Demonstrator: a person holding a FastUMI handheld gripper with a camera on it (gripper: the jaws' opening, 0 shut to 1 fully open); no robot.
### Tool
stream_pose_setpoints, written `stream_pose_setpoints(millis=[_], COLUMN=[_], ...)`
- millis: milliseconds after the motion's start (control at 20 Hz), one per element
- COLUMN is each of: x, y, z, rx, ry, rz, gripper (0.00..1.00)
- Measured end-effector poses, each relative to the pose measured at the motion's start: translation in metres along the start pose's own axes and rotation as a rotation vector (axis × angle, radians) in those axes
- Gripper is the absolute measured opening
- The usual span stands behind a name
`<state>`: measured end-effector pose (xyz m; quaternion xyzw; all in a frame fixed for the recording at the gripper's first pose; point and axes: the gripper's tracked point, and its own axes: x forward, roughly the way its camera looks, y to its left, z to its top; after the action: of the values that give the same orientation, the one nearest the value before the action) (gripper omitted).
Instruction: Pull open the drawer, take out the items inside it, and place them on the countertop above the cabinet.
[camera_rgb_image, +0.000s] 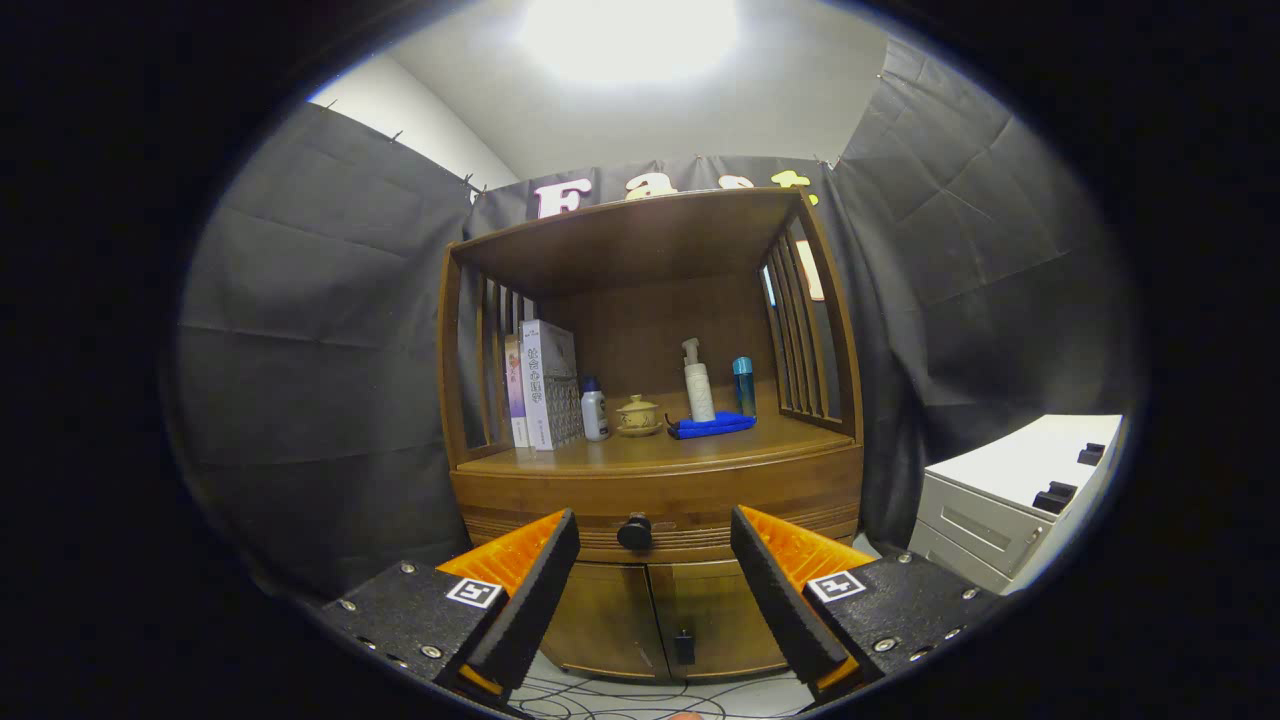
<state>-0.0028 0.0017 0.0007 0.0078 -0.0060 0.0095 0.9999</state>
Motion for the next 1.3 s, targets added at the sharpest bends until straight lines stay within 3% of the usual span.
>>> stream_pose_setpoints(millis=[550,1000,1300], x=[0.006,0.079,0.130], y=[0.008,0.022,0.029], z=[0.005,0.015,-0.015], rx=[0.027,0.054,-0.013], ry=[-0.028,-0.070,-0.014], rz=[0.027,0.038,0.042], gripper=[0.95,0.95,0.95])
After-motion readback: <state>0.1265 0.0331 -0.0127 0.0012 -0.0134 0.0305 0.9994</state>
